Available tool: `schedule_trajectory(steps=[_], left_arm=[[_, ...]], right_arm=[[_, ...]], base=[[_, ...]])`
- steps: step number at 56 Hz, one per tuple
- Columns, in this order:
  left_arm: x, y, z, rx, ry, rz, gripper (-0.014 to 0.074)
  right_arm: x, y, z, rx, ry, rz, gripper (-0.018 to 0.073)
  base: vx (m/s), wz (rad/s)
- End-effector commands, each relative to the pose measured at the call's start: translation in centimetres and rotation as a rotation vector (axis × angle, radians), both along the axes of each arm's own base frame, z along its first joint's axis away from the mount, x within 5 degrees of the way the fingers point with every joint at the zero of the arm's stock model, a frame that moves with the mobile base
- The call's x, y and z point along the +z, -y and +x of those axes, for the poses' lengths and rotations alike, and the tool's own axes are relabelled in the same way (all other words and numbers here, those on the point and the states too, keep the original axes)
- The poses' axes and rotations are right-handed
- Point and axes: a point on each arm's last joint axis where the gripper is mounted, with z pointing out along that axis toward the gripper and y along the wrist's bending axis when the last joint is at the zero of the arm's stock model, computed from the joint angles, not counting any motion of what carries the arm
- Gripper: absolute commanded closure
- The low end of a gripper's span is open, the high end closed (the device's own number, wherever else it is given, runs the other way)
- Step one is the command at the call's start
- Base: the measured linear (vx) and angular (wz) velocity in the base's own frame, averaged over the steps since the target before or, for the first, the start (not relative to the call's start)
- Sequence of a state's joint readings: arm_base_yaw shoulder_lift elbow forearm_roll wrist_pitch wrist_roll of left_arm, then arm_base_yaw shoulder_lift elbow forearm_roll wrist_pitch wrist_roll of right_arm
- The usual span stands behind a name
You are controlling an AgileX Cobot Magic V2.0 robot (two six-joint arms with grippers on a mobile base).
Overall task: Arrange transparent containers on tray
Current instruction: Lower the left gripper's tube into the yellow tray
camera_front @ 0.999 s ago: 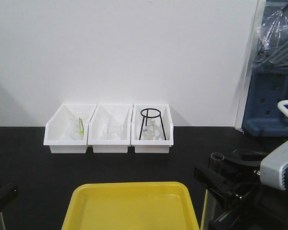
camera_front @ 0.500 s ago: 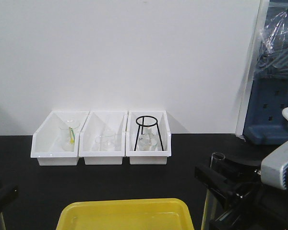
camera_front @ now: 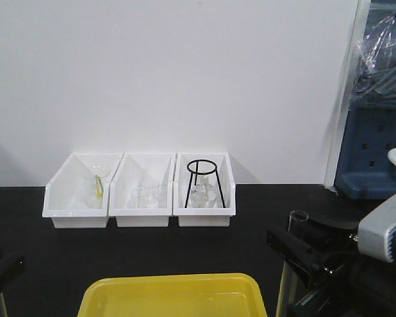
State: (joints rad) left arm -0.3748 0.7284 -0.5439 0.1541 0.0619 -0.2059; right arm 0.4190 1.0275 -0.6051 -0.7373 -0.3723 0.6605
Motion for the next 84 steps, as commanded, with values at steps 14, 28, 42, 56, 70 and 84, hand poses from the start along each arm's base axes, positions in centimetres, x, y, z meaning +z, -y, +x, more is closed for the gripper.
schedule_trajectory(steps=[14, 28, 42, 56, 70, 84], left_arm=[[1.7, 0.2, -0.1, -0.011, 0.074, -0.077, 0.0600], [0.7, 1.8, 4.5, 0.058, -0.320, -0.057, 0.0596], [0.1, 5.3, 12.7, 0.099, -0.594, -0.051, 0.0596], [-4.0, 8.5, 19.4, 0.117, -0.825, -0.054, 0.0596], [-9.4, 9.5, 21.7, 0.183, -0.989, -0.048, 0.0592], [-12.3, 9.7, 22.4, 0.216, -1.054, -0.038, 0.0520]], right_arm=[[1.9, -0.1, -0.4, 0.035, 0.079, 0.065, 0.0571], [1.9, -0.1, -0.4, 0.035, 0.079, 0.065, 0.0571], [1.9, -0.1, -0.4, 0.035, 0.079, 0.065, 0.0571], [1.8, -0.1, -0.3, 0.021, 0.066, 0.054, 0.0571], [1.4, 0.1, -0.2, -0.008, 0.038, 0.032, 0.0571], [1.4, 0.2, -0.1, -0.012, 0.034, 0.028, 0.0571]], base=[[0.00, 0.00], [0.00, 0.00], [0.00, 0.00], [0.00, 0.00], [0.00, 0.00], [0.00, 0.00]])
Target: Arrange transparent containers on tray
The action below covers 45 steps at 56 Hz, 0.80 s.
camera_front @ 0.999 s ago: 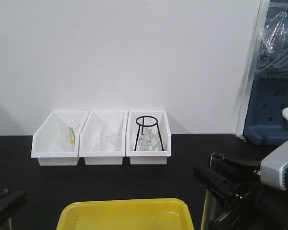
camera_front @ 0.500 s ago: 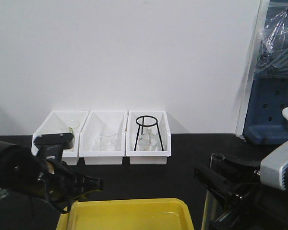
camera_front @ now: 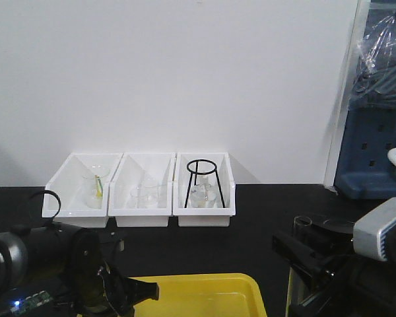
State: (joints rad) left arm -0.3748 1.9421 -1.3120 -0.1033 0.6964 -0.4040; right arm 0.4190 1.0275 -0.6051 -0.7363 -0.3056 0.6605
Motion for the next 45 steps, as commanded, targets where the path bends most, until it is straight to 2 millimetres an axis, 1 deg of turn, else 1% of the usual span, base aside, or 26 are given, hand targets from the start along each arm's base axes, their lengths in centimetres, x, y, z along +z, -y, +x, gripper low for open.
schedule_trajectory(steps=[1, 7, 17, 21, 26, 31, 35, 38, 42, 45], left_arm=[[2.3, 0.4, 0.6, 0.013, 0.093, -0.043, 0.0512], [1.8, 0.2, 0.7, -0.003, 0.087, -0.013, 0.0426], [1.7, 0.0, 0.8, -0.020, 0.100, 0.020, 0.0262], [1.7, -0.1, 0.8, -0.025, 0.105, 0.034, 0.0209], [1.7, -0.1, 0.9, -0.029, 0.110, 0.040, 0.0170], [1.9, -0.2, 0.8, -0.029, 0.113, 0.038, 0.0162], [2.6, -0.2, 0.7, -0.029, 0.130, 0.032, 0.0164], [3.4, -0.2, 0.6, -0.033, 0.158, 0.024, 0.0164], [5.2, -0.4, 0.4, -0.050, 0.219, 0.015, 0.0164], [6.9, -0.5, 0.1, -0.071, 0.279, 0.006, 0.0164]], right_arm=[[1.9, -0.2, -0.3, 0.030, 0.074, 0.060, 0.0571], [1.9, -0.2, -0.3, 0.030, 0.074, 0.060, 0.0571], [1.9, -0.2, -0.3, 0.030, 0.074, 0.060, 0.0571], [1.9, -0.2, -0.3, 0.030, 0.074, 0.060, 0.0571], [1.9, -0.2, -0.3, 0.030, 0.074, 0.060, 0.0571], [1.9, -0.2, -0.3, 0.030, 0.074, 0.061, 0.0571], [1.8, -0.1, -0.3, 0.028, 0.071, 0.059, 0.0571], [1.8, -0.1, -0.3, 0.023, 0.066, 0.057, 0.0571], [1.6, -0.1, -0.1, 0.011, 0.045, 0.064, 0.0571], [1.2, -0.1, 0.2, -0.004, 0.012, 0.074, 0.0571]], base=[[0.00, 0.00], [0.00, 0.00], [0.00, 0.00], [0.00, 0.00], [0.00, 0.00], [0.00, 0.00], [0.00, 0.00], [0.00, 0.00], [0.00, 0.00], [0.00, 0.00]])
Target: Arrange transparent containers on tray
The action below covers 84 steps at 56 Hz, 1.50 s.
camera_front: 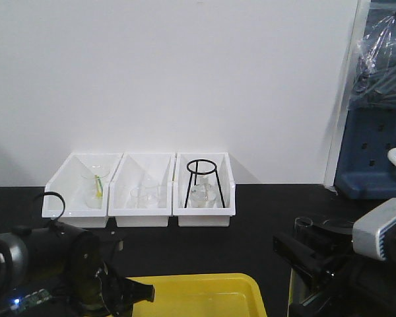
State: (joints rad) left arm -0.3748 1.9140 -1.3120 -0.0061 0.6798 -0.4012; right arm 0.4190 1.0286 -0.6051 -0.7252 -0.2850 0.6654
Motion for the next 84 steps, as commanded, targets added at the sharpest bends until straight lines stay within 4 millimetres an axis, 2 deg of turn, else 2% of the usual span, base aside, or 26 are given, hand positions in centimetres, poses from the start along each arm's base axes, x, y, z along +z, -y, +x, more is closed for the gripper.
schedule_trajectory(steps=[1, 9, 20, 29, 34, 43, 48, 58, 66, 72, 84], left_arm=[[6.0, 0.0, -0.1, -0.038, 0.216, -0.061, 0.0164], [11.6, -0.6, -1.8, -0.114, 0.404, -0.081, 0.0164], [18.0, -1.9, -5.0, -0.153, 0.619, -0.107, 0.0164], [21.7, -2.9, -7.5, -0.149, 0.739, -0.141, 0.0164], [23.2, -3.4, -8.8, -0.146, 0.786, -0.155, 0.0164], [24.6, -3.9, -10.1, -0.143, 0.832, -0.169, 0.0164], [24.6, -4.0, -10.2, -0.144, 0.833, -0.168, 0.0164], [24.4, -4.0, -10.3, -0.145, 0.813, -0.162, 0.0164], [24.4, -4.0, -10.3, -0.147, 0.810, -0.160, 0.0164], [24.4, -4.0, -10.3, -0.147, 0.810, -0.160, 0.0164], [24.4, -4.0, -10.3, -0.147, 0.811, -0.160, 0.0164]], right_arm=[[1.3, -0.2, 0.2, 0.004, 0.016, 0.079, 0.0571], [0.2, -0.2, 1.4, -0.073, -0.134, 0.146, 0.0571], [0.3, -0.1, 3.8, -0.212, -0.278, 0.164, 0.0571], [0.8, -0.5, 5.6, -0.258, -0.303, 0.141, 0.0571], [0.2, -1.1, 6.5, -0.259, -0.333, 0.143, 0.0571], [-2.2, -3.3, 7.7, -0.246, -0.443, 0.136, 0.0571], [-3.1, -4.7, 8.0, -0.228, -0.485, 0.115, 0.0571], [-2.3, -6.7, 8.5, -0.225, -0.536, 0.172, 0.0571], [-0.9, -7.2, 8.8, -0.227, -0.553, 0.263, 0.0571], [-0.5, -7.3, 8.9, -0.218, -0.545, 0.252, 0.0571], [-2.0, -7.4, 8.7, -0.212, -0.635, 0.136, 0.0571]], base=[[0.00, 0.00], [0.00, 0.00], [0.00, 0.00], [0.00, 0.00], [0.00, 0.00], [0.00, 0.00], [0.00, 0.00], [0.00, 0.00], [0.00, 0.00], [0.00, 0.00], [0.00, 0.00]])
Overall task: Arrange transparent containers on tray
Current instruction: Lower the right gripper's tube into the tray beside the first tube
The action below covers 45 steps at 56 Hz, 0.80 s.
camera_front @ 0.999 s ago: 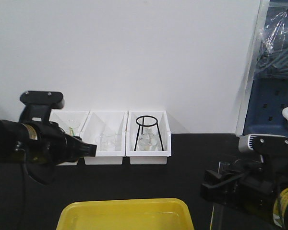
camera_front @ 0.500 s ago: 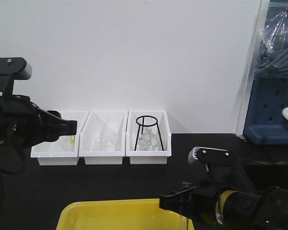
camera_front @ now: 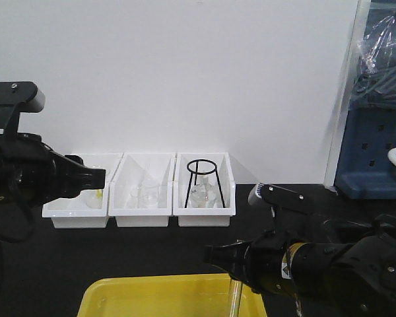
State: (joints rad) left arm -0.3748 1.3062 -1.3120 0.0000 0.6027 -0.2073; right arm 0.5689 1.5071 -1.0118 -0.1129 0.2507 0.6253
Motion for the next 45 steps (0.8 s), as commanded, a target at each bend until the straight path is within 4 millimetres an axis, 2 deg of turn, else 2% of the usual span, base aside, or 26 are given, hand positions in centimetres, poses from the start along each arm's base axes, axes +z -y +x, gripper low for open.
schedule_trajectory(steps=[1, 10, 16, 23, 29, 45], left_arm=[[2.5, -0.2, -0.7, -0.004, 0.122, -0.047, 0.0164], [2.4, -0.2, -0.7, -0.004, 0.119, -0.045, 0.0164], [2.4, -0.1, -0.7, -0.004, 0.113, -0.054, 0.0164], [2.3, -0.2, -0.8, -0.003, 0.099, -0.050, 0.0164], [2.2, -0.2, -0.8, -0.003, 0.086, -0.045, 0.0164], [2.2, -0.2, -0.8, -0.001, 0.083, -0.048, 0.0164]], right_arm=[[1.8, -0.4, 0.1, 0.052, 0.067, 0.019, 0.0571], [0.7, -1.4, 0.2, 0.157, -0.032, -0.017, 0.0571], [0.8, -2.6, 0.8, 0.256, -0.058, -0.038, 0.0571], [0.5, -3.7, 2.1, 0.275, -0.088, -0.027, 0.0571], [-0.8, -4.4, 3.3, 0.267, -0.130, -0.029, 0.0571], [-4.4, -3.1, 7.1, 0.146, -0.254, -0.013, 0.0571]], base=[[0.00, 0.00], [0.00, 0.00], [0.00, 0.00], [0.00, 0.00], [0.00, 0.00], [0.00, 0.00]])
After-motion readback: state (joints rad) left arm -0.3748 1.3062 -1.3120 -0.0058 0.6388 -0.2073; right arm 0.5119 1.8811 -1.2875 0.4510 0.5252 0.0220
